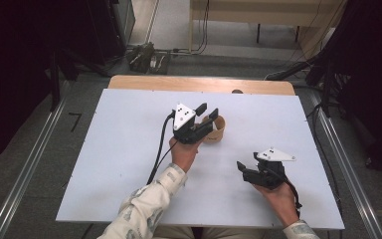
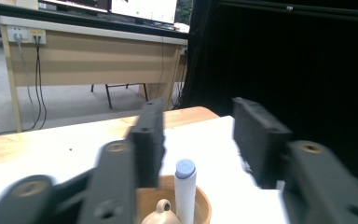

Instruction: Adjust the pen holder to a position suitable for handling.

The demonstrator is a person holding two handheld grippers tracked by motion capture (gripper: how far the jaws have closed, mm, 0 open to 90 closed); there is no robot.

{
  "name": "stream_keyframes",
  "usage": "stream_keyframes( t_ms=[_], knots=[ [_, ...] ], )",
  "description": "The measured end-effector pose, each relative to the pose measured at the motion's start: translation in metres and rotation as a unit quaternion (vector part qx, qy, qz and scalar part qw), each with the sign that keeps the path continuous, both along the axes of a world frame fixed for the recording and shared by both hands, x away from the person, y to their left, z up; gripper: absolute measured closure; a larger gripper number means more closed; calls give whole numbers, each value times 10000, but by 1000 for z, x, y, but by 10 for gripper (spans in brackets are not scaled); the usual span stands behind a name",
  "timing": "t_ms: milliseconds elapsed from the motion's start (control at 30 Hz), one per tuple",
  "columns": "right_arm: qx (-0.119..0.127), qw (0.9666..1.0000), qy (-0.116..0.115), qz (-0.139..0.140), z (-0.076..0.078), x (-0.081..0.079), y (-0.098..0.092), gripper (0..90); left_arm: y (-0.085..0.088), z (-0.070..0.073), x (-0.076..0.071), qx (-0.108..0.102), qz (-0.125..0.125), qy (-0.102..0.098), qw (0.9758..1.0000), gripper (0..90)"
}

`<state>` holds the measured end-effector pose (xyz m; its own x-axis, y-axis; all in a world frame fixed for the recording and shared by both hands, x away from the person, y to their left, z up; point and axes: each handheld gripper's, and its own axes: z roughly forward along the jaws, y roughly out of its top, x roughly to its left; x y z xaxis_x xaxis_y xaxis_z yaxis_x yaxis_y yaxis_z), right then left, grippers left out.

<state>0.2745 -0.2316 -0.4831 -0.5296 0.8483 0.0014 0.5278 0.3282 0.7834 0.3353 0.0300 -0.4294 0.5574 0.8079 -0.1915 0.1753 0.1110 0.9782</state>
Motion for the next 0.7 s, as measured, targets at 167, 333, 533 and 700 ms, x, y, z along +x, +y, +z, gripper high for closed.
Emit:
stream_keyframes(
  t_ms=[167, 333, 533, 700],
  knots=[
    [6, 10000, -4, 3, 1, -1, 1, 278, 6, 4, -8, -11, -16, 86, 10000, 423],
    [47, 10000, -7, 2, 1, -1, 3, 278, 17, 6, -22, -165, -9, 199, 9997, 382],
    [85, 9999, -70, 59, 2, -3, 10, 278, 30, 7, -34, -112, 58, 272, 9996, 352],
    [121, 9998, -83, 111, 2, -5, 16, 278, 41, 3, -41, -47, 175, 368, 9992, 314]
  ],
)
